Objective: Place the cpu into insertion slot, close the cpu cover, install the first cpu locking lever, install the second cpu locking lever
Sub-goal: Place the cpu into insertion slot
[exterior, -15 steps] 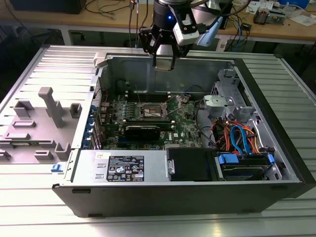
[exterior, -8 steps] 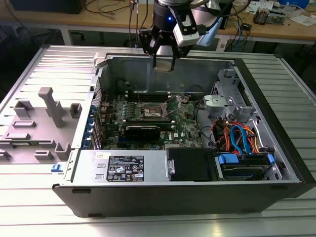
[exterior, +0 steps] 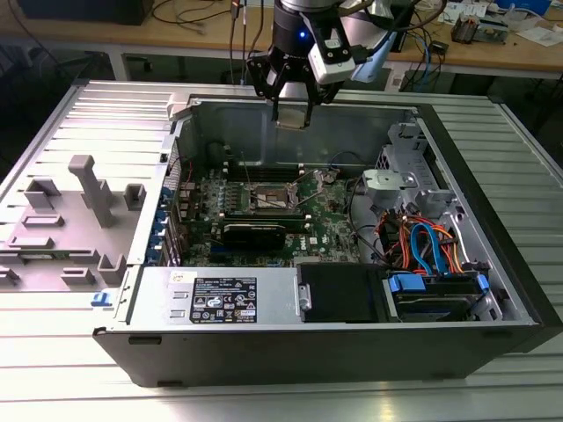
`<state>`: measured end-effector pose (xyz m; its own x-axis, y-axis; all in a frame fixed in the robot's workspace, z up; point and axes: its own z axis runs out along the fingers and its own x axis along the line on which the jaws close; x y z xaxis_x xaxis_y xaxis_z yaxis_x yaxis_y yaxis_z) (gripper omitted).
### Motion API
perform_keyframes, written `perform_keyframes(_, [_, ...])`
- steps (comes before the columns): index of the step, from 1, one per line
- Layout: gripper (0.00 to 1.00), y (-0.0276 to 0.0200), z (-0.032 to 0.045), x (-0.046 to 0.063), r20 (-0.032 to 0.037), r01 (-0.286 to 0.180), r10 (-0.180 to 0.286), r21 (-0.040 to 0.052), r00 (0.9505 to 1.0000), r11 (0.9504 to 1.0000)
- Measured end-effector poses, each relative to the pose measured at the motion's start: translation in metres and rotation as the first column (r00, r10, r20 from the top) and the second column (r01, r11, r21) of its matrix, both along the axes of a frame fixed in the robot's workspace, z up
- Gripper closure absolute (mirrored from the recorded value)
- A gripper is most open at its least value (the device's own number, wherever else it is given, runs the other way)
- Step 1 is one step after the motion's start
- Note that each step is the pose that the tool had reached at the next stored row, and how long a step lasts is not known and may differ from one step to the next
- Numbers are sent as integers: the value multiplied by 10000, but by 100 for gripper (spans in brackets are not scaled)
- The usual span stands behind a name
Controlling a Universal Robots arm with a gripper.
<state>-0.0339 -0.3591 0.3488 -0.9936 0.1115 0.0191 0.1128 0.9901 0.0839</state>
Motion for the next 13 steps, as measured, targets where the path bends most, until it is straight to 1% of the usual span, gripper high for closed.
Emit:
perform_keyframes(9, [46, 0, -3, 0, 0, 28, -28, -1, 10000, 10000])
perform_keyframes(13, [46, -1, -12, 0, 0, 368, -368, -1, 9993, 9993])
